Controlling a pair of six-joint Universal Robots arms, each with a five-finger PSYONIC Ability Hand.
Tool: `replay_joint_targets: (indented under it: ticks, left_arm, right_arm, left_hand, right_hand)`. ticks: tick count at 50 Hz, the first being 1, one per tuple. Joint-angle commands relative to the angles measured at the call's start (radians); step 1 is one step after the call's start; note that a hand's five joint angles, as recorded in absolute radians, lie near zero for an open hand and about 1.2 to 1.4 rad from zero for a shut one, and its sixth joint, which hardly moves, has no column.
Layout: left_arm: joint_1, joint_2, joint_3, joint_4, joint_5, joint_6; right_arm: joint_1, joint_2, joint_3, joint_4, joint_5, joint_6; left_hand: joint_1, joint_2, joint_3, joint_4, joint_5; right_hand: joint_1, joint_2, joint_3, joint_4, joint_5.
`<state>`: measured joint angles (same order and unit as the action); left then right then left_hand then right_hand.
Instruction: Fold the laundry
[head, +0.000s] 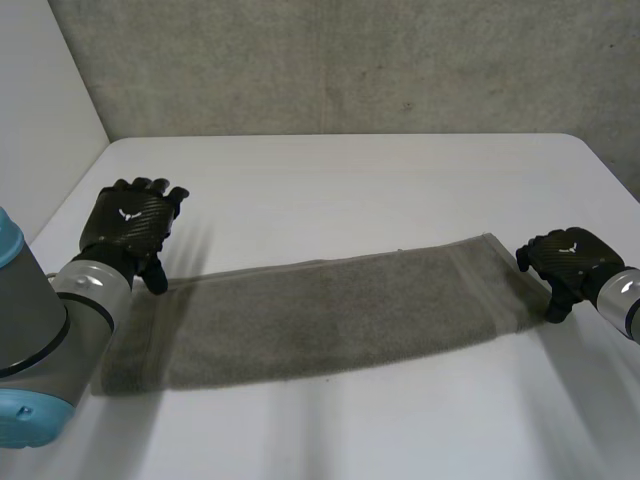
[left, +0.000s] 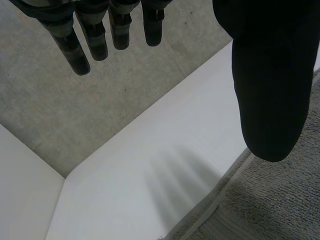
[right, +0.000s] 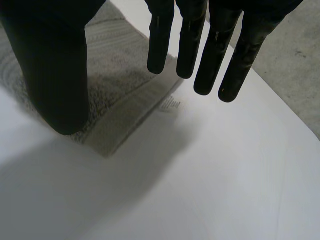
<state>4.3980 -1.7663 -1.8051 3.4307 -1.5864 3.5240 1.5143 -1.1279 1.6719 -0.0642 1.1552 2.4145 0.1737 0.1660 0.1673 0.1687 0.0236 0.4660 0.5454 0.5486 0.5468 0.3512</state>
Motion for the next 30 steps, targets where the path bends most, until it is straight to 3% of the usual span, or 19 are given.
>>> replay_joint_targets:
  ticks: [1,8,13,22,27,29,30]
  left_arm:
    - [0.0,-0.001,-0.002,-0.001,0.0,0.003]
    - [-0.002,-0.002,-0.005,-0.001,0.0,0.003]
    - [-0.008,-0.002,-0.005,-0.001,0.0,0.003]
    - [-0.008,-0.002,-0.007,-0.001,-0.001,0.003]
    - [-0.008,-0.001,-0.007,-0.002,-0.001,0.003]
    - [-0.008,-0.001,-0.007,-0.002,-0.001,0.003]
    - [-0.008,-0.001,-0.007,-0.002,-0.001,0.003]
  right_arm:
    - [-0.005,0.011,0.018,-0.013,0.001,-0.015]
    - [-0.005,0.023,0.042,-0.034,-0.003,-0.017]
    - [-0.009,0.051,0.04,-0.049,-0.005,-0.017]
    - [-0.069,0.046,0.026,-0.052,0.015,-0.018]
    - [-0.183,0.033,-0.004,-0.043,0.078,-0.051]
    - [-0.258,0.013,-0.035,-0.033,0.168,-0.107]
    - [-0.258,0.013,-0.035,-0.032,0.169,-0.107]
  left_hand:
    - [0.002,0.009,0.008,0.007,-0.023]
    - [0.005,0.012,0.011,0.01,-0.02]
    - [0.002,0.009,0.008,0.007,-0.023]
    - [0.002,0.009,0.008,0.007,-0.023]
    - [0.005,0.012,0.011,0.01,-0.02]
    - [0.005,0.012,0.011,0.01,-0.02]
    - [0.005,0.012,0.011,0.01,-0.02]
  right_hand:
    - [0.25,0.171,0.168,0.169,0.19]
    - [0.432,0.353,0.35,0.351,0.372]
    - [0.93,0.85,0.847,0.849,0.87]
    - [0.93,0.851,0.848,0.849,0.871]
    - [0.93,0.851,0.848,0.849,0.871]
    - [0.93,0.851,0.848,0.849,0.871]
    - [0.93,0.851,0.848,0.849,0.871]
